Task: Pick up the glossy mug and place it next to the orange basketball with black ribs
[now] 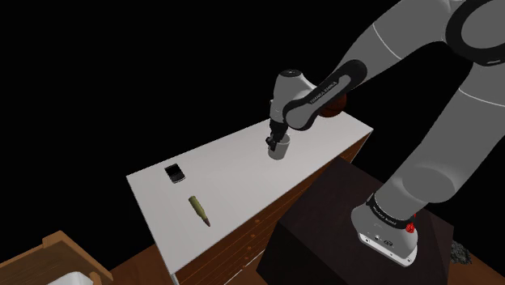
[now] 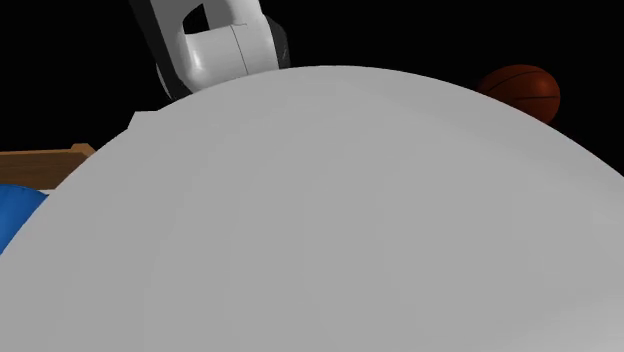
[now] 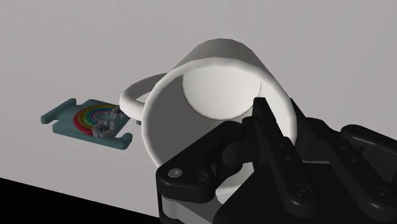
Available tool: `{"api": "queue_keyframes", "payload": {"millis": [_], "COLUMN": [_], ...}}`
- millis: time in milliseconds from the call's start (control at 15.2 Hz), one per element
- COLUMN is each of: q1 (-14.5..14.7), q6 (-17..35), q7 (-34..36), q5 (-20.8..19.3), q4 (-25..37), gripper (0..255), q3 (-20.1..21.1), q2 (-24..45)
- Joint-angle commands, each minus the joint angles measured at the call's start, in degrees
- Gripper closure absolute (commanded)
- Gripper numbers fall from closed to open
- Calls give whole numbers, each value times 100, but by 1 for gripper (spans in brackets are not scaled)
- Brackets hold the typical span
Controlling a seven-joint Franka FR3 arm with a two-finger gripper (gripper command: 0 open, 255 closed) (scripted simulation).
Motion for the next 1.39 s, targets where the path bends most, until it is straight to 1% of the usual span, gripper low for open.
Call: {"api": "queue_keyframes", "payload": {"millis": [0, 594, 1320], "q1": [-6, -4, 22], "q6": [-153, -884, -1797], "q7": [-58, -282, -460], "q5": [76, 354, 557], "q4": [-1, 98, 372], "gripper": [255, 255, 255], "q3": [22, 60, 46], "q2": [-157, -807, -1460]}}
